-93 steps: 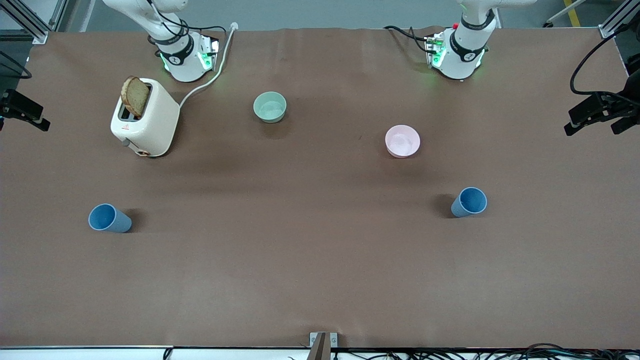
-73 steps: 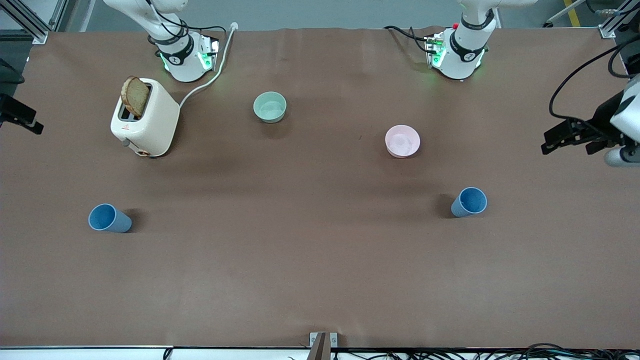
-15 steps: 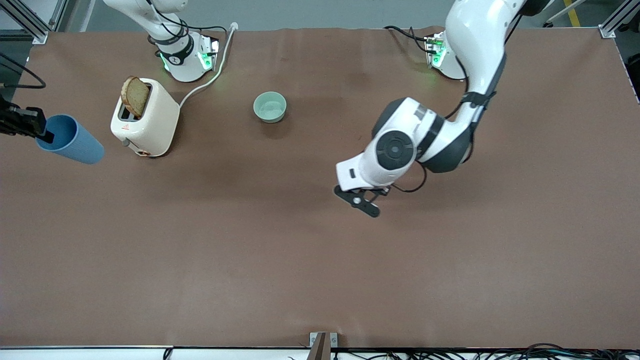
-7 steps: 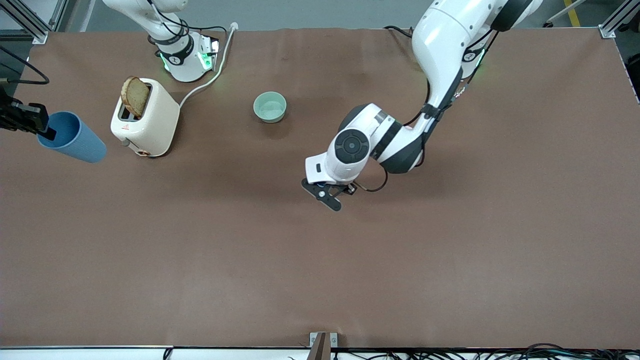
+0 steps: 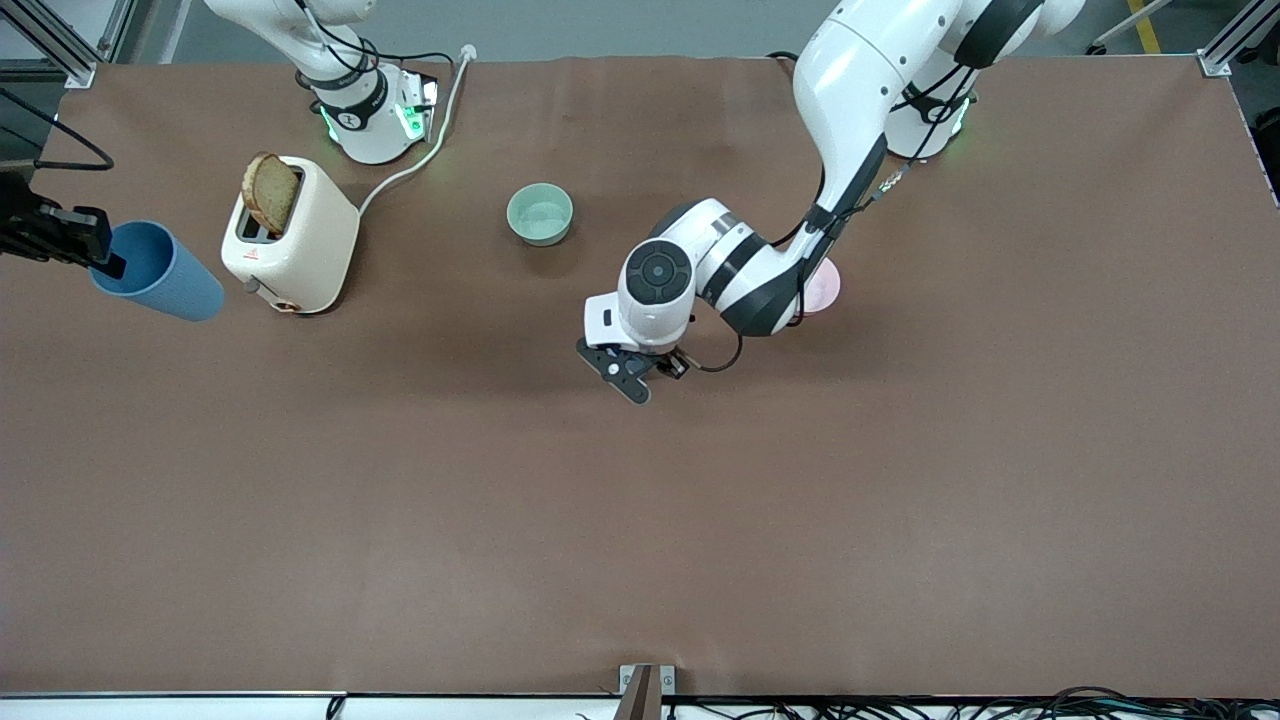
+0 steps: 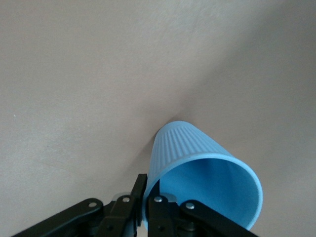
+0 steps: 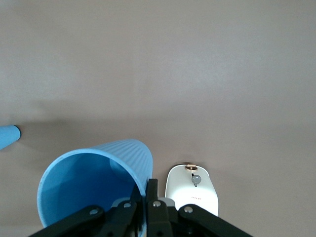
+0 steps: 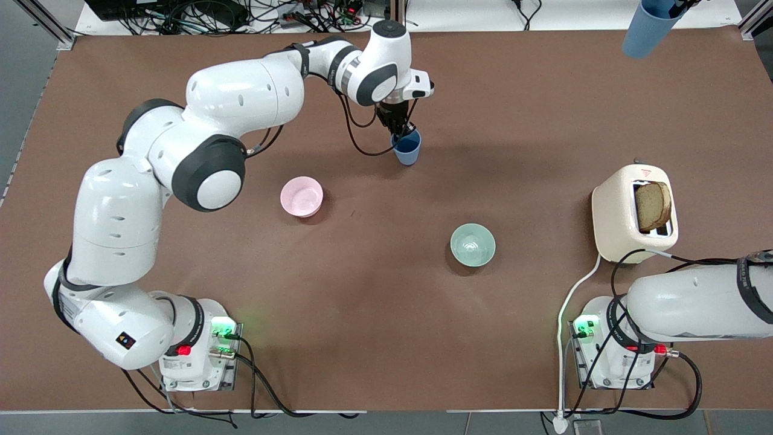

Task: Stack blue cups with both arms
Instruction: 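Lower the blue cup onto the table and open the left gripper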

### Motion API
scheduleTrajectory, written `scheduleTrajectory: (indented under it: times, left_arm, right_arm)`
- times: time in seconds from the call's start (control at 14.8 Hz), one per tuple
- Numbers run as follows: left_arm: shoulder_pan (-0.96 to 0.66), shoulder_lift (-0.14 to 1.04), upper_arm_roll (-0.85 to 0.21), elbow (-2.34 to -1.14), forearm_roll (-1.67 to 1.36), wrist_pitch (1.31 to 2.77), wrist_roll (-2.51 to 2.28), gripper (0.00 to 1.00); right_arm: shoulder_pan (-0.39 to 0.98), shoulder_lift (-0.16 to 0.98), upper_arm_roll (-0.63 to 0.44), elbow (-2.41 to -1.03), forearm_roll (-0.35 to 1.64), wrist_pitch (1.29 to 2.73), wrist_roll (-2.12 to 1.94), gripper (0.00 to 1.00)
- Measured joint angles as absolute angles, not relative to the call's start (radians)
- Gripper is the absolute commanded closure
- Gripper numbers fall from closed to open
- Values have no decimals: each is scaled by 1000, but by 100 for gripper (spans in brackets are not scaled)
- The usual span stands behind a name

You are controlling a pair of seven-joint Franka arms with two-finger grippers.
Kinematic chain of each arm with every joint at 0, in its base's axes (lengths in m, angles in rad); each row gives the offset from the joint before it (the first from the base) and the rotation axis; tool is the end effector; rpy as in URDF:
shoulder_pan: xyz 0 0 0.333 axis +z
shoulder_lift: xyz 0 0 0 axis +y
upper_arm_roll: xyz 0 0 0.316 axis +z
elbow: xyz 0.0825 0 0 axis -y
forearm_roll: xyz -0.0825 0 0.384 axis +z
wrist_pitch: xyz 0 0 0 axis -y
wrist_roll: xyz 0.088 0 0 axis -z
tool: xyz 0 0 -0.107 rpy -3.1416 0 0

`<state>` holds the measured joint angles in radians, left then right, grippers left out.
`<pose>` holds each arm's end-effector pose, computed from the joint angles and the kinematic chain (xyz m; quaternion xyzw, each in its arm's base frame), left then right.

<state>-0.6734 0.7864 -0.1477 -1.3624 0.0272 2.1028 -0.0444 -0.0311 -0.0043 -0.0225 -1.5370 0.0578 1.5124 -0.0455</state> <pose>0.5163 -0.5191 0.2505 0.9295 -0.3659 -0.0344 0.0293 0.5471 -0.0229 0.6378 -0.9995 0.0027 0.0087 0.0294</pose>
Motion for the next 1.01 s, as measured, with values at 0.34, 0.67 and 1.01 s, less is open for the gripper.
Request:
scheduleTrajectory:
  times: [0.34, 0.67, 1.01]
  left_arm:
    - [-674, 806, -144, -1359, 34, 2104, -68, 0]
    - [-673, 765, -144, -1325, 36, 2099, -72, 0]
    - [-619, 617, -137, -1313, 34, 1949, -95, 0]
  right_arm:
    - [-31, -3, -23, -1537, 57, 1512, -45, 98]
    - [-30, -3, -23, -1537, 57, 1512, -44, 99]
    - [25, 8, -21, -1540, 60, 1542, 41, 100]
